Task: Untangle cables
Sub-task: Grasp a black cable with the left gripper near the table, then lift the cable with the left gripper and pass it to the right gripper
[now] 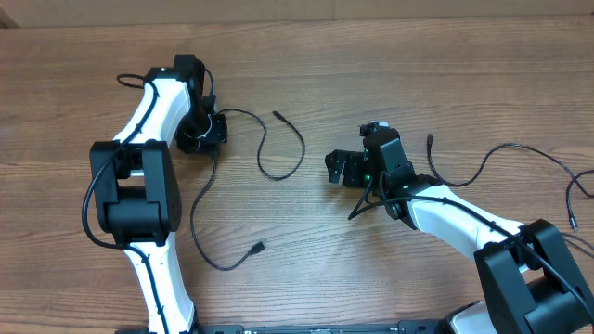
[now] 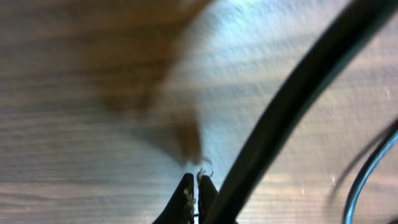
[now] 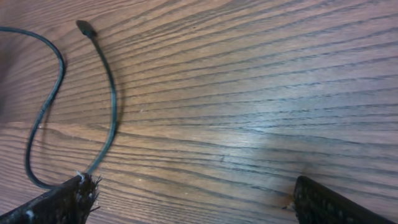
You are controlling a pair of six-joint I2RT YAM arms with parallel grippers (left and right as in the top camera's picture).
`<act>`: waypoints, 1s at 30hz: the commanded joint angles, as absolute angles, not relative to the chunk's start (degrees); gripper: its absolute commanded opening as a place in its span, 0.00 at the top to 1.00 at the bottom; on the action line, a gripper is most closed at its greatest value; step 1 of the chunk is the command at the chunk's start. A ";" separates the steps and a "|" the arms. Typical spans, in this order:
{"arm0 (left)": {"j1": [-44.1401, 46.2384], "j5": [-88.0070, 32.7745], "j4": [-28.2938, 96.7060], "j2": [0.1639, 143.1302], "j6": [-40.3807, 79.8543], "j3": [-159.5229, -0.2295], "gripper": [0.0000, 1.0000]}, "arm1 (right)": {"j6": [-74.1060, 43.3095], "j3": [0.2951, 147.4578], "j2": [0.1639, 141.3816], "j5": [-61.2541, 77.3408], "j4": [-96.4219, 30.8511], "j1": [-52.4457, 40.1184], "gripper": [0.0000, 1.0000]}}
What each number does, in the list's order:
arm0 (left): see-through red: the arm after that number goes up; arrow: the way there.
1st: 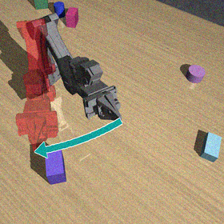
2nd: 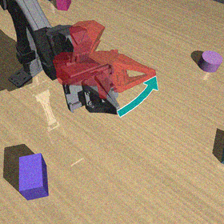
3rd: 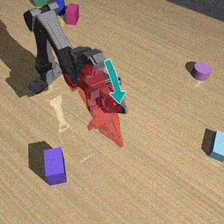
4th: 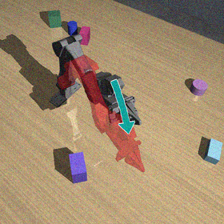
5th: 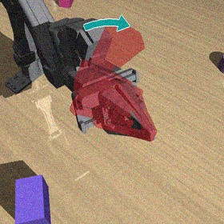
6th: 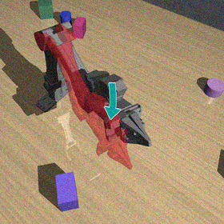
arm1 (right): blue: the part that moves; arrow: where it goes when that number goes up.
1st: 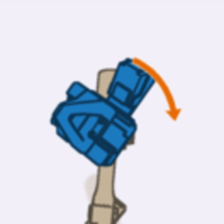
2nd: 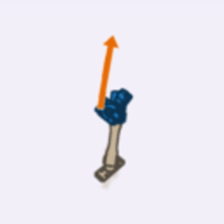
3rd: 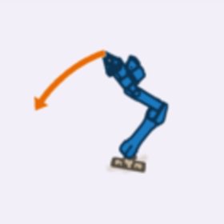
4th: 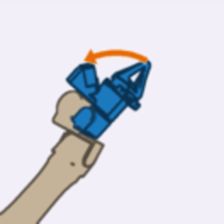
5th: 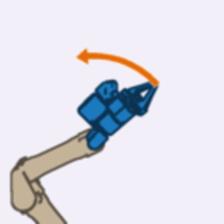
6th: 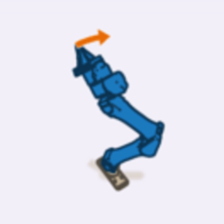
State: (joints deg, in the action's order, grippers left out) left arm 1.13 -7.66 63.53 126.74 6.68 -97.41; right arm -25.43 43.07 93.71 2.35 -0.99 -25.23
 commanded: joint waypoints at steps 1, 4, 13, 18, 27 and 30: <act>1.91 -16.69 65.65 120.44 -5.23 -102.13 0.96 | -23.05 43.11 93.23 6.90 -0.38 -25.39 0.04; 3.01 -18.02 65.60 113.12 -9.06 -102.65 0.96 | -20.36 43.16 91.64 12.56 -0.36 -25.39 0.10; 6.66 -17.91 68.07 89.54 -28.53 -102.65 0.96 | -11.38 43.16 76.86 32.71 -1.02 -25.45 0.04; 7.40 -19.03 70.61 85.03 -35.97 -102.65 0.96 | -8.75 43.16 67.83 37.30 -2.48 -25.45 0.02; 8.21 -43.72 77.80 84.84 -55.11 -102.65 0.96 | -8.69 43.16 58.78 37.67 0.19 -25.45 0.00; 10.09 -47.90 79.05 84.84 -59.05 -102.63 0.96 | -8.73 43.16 58.17 38.15 1.72 -25.45 0.06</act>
State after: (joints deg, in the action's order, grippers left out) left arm 8.19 -37.58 78.39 85.60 -50.35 -102.04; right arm -9.19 43.07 59.05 37.23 0.38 -25.21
